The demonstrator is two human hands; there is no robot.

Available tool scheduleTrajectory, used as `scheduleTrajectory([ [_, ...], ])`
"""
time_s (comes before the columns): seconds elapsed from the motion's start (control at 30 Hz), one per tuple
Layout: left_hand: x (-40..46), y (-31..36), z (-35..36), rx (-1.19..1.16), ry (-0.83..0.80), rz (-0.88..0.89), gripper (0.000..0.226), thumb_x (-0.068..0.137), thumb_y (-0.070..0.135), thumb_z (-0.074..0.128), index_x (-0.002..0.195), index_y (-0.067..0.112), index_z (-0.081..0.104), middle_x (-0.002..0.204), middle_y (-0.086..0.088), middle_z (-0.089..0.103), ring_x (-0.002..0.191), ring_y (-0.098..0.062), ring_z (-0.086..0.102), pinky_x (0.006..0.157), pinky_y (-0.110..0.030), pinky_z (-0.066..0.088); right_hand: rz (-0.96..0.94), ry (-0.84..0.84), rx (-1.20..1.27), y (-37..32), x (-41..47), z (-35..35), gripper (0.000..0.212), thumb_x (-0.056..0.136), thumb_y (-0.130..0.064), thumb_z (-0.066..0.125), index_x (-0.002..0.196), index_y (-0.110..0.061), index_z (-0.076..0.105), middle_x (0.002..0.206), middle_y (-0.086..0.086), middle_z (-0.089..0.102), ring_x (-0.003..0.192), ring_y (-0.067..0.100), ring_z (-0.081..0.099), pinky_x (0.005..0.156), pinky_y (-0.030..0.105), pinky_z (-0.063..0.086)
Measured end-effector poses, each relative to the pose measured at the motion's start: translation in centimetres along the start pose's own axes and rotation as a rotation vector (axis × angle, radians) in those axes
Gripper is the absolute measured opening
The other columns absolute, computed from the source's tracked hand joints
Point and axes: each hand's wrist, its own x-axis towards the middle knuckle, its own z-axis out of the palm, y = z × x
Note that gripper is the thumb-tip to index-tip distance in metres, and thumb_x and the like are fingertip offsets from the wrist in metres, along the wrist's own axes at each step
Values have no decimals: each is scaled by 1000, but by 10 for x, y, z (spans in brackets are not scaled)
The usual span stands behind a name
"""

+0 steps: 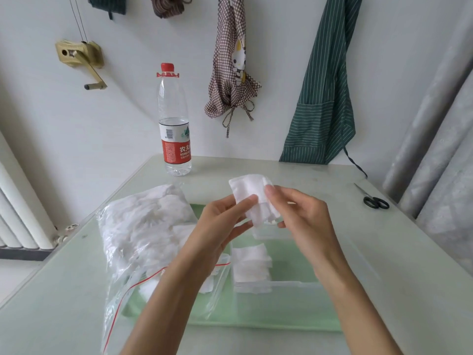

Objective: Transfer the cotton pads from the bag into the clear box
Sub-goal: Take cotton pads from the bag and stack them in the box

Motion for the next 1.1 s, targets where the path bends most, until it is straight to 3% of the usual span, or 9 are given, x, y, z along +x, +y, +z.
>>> scheduleTrajectory([
  [0.13,-1,2,0,26,-26,13,22,91,16,58,109,10,69,100,-5,74,90,-12,70,75,-18,55,67,-15,-27,2,0,-1,21,81,-37,68,83,-17,74,80,6,72,70,11,62,67,29,51],
  [0.23,-1,5,-3,48,-15,19,19,91,17,58,105,13,70,93,-2,74,83,-10,70,67,-17,53,172,-174,261,-2,2,-10,19,90,-23,59,79,-18,74,75,-4,72,74,3,63,75,26,51],
  [0.3,-2,9,-7,104,-5,12,17,91,16,58,102,15,70,89,-1,75,78,-8,70,64,-16,53,172,-149,245,1,5,-17,28,92,-18,56,69,-14,70,63,-12,63,62,-2,58,77,30,50],
  [0.4,-3,12,-11,229,17,-23,16,89,16,62,103,12,70,89,-5,75,74,-9,71,61,-17,54,-81,148,-88,8,9,-30,32,92,-19,59,60,-18,59,54,-19,50,51,-2,45,59,19,39],
  [0.47,-5,14,-12,319,10,-31,14,87,17,64,99,13,71,85,-3,76,72,-8,71,59,-16,53,-336,289,-202,5,8,-36,16,92,-17,61,82,-23,71,72,-22,65,69,-4,58,68,13,44],
  [0.53,-6,14,-12,393,-1,-37,12,85,20,67,93,14,74,84,-3,75,74,-7,70,59,-15,53,-540,283,-317,1,4,-32,19,88,-11,65,104,-17,72,99,-13,70,90,-1,64,85,13,46],
  [0.6,-5,14,-13,436,-6,-39,18,83,25,69,92,10,75,87,-7,75,78,-10,69,62,-15,53,-643,183,-459,5,2,-21,25,84,-10,65,107,-16,72,102,-12,69,93,2,64,87,15,47],
  [0.87,-7,19,-10,370,-90,-120,32,81,16,70,113,22,67,101,6,74,99,-5,66,79,-20,47,-422,-62,-420,18,-1,-8,28,90,-29,61,116,-21,68,108,-19,64,102,-3,59,89,16,45],
  [1.1,-8,14,-1,394,-27,-23,21,83,2,67,103,9,68,72,9,73,58,8,62,49,-1,38,-286,-74,-258,19,1,-9,30,82,-10,66,105,-29,72,99,-19,70,96,-4,63,83,13,47],
])
